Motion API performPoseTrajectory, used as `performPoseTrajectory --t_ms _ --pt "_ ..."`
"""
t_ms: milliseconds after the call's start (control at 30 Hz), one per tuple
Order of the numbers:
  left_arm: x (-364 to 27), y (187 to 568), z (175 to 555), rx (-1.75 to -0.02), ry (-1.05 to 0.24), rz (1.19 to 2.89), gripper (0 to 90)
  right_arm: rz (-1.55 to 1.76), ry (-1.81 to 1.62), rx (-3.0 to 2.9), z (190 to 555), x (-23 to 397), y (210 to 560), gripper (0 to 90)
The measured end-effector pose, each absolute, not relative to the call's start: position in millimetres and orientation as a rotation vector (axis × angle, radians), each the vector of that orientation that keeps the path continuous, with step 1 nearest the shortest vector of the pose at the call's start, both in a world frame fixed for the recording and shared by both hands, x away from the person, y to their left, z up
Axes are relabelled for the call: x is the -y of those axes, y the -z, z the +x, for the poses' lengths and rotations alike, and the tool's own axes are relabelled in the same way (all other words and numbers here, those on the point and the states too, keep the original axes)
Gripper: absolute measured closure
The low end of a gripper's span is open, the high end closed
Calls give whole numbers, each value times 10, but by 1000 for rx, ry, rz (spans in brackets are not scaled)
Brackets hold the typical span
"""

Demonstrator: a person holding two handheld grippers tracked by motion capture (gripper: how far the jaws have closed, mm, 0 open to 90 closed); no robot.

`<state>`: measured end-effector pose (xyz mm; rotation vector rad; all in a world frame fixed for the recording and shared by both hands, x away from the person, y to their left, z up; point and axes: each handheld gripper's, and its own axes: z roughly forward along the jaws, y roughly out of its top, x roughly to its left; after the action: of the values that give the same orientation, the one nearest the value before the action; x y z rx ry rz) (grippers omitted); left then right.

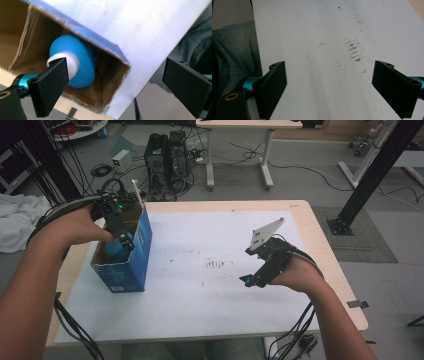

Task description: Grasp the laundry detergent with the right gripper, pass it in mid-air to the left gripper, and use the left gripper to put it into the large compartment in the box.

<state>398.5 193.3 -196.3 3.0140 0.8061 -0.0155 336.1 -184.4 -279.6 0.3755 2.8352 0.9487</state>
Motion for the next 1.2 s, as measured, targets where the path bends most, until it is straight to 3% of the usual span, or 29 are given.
performPoseTrajectory --t_ms 200,500,1200 --pt "-1699 1929 3899 -597 -33 3070 57 376 -876 -2873 3419 1850 2742 118" --pt "-1445 2047 3839 -427 -13 3098 57 353 -712 -2953 3543 1805 2622 118" --pt "-1126 2325 3801 -288 20 3108 57 246 -440 -3119 3786 1599 2668 118"
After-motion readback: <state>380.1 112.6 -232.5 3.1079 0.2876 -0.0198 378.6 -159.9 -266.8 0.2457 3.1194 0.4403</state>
